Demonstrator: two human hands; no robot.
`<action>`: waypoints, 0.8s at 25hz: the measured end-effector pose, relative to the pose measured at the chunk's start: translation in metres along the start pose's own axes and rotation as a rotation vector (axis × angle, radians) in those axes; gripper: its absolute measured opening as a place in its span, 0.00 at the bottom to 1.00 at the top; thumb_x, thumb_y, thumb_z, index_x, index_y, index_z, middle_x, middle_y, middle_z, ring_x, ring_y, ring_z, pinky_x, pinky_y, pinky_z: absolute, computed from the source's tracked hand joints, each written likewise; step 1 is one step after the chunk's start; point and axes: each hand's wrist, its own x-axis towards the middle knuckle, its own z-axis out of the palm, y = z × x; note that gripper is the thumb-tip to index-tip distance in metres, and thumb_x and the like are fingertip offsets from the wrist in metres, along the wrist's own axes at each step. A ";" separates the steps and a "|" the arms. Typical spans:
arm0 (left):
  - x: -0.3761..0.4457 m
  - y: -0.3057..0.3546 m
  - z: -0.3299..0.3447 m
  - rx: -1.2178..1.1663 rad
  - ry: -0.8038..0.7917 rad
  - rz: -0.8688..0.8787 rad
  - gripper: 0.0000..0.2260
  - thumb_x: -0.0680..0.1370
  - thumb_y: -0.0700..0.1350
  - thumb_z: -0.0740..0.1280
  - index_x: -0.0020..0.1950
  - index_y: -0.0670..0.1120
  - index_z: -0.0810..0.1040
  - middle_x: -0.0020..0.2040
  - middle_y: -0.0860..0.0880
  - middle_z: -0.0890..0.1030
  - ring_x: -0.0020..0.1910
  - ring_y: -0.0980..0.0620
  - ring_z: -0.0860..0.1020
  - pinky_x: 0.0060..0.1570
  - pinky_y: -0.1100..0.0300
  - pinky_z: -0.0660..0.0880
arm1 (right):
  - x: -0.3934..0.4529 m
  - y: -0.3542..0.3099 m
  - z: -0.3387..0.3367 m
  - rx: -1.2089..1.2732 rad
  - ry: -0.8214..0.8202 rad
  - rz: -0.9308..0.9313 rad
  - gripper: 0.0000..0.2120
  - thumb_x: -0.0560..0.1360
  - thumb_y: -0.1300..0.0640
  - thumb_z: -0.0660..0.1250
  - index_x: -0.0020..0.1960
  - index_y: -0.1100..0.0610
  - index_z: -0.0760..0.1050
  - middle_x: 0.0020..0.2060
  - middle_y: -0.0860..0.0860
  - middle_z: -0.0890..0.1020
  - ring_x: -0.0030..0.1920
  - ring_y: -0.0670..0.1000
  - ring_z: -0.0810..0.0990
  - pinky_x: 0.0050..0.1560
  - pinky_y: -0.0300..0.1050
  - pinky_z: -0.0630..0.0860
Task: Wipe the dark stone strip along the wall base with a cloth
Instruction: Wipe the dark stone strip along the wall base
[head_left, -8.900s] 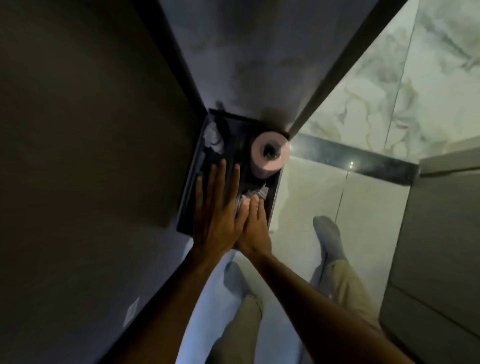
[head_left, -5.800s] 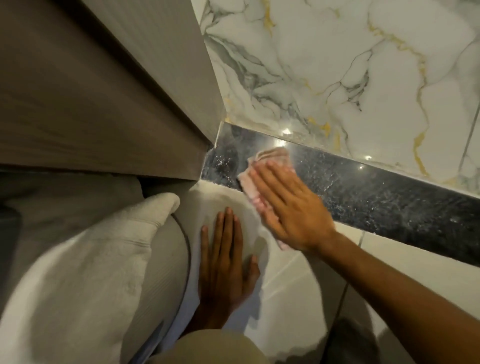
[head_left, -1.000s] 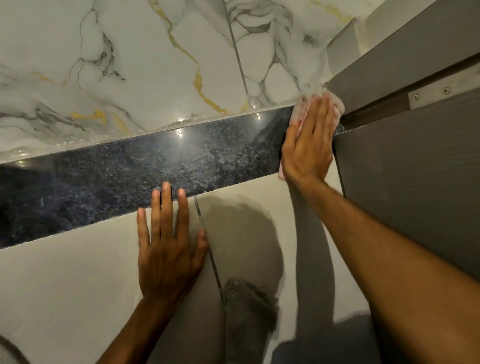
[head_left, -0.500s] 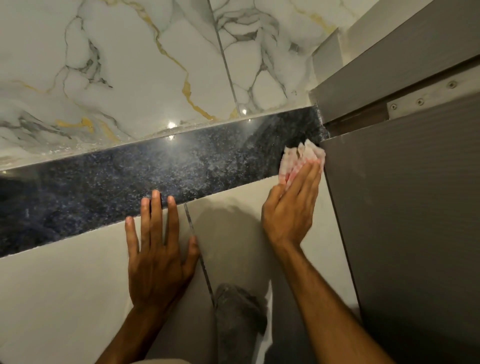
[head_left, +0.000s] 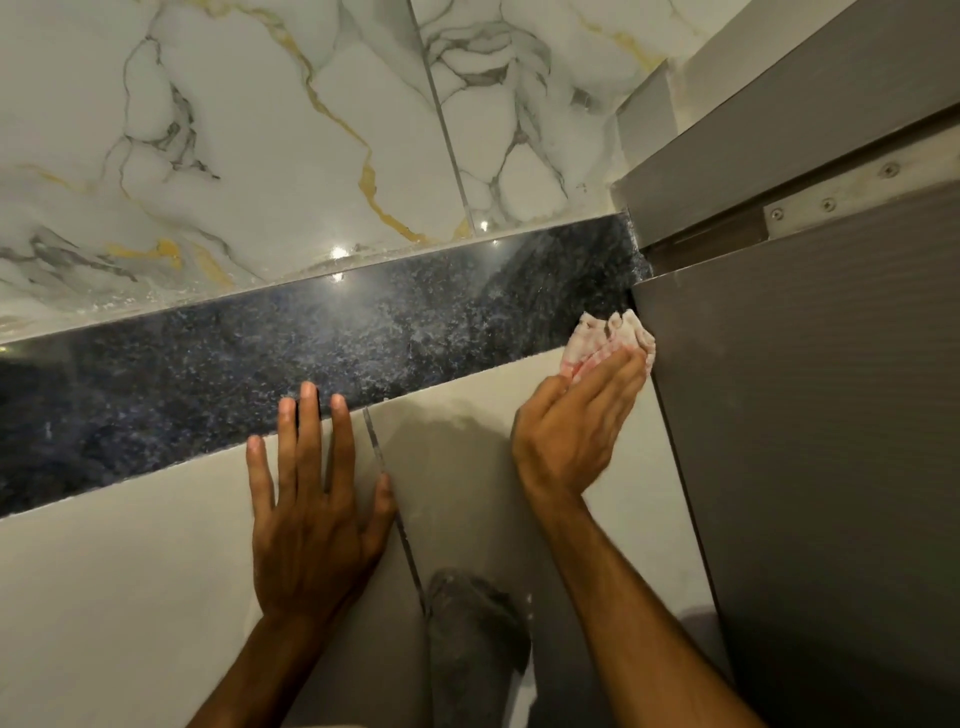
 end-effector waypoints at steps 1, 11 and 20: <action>-0.001 0.001 0.000 -0.009 0.006 0.002 0.36 0.88 0.60 0.51 0.90 0.40 0.52 0.91 0.36 0.51 0.91 0.37 0.49 0.89 0.36 0.45 | 0.009 -0.012 0.000 -0.002 -0.022 -0.041 0.37 0.89 0.51 0.58 0.90 0.63 0.46 0.90 0.61 0.51 0.91 0.61 0.51 0.91 0.59 0.56; -0.001 -0.001 0.002 -0.008 0.006 -0.003 0.37 0.87 0.60 0.53 0.91 0.40 0.51 0.91 0.36 0.51 0.90 0.36 0.51 0.88 0.35 0.46 | 0.052 -0.081 0.012 0.034 -0.068 0.015 0.38 0.89 0.50 0.55 0.89 0.66 0.40 0.90 0.63 0.42 0.91 0.62 0.41 0.92 0.56 0.43; -0.002 -0.001 0.004 -0.023 0.009 0.004 0.37 0.87 0.60 0.53 0.91 0.40 0.51 0.91 0.37 0.51 0.91 0.37 0.50 0.89 0.36 0.45 | 0.051 -0.082 0.011 -0.005 -0.027 -0.034 0.38 0.89 0.49 0.57 0.90 0.63 0.44 0.90 0.64 0.46 0.91 0.65 0.45 0.92 0.60 0.50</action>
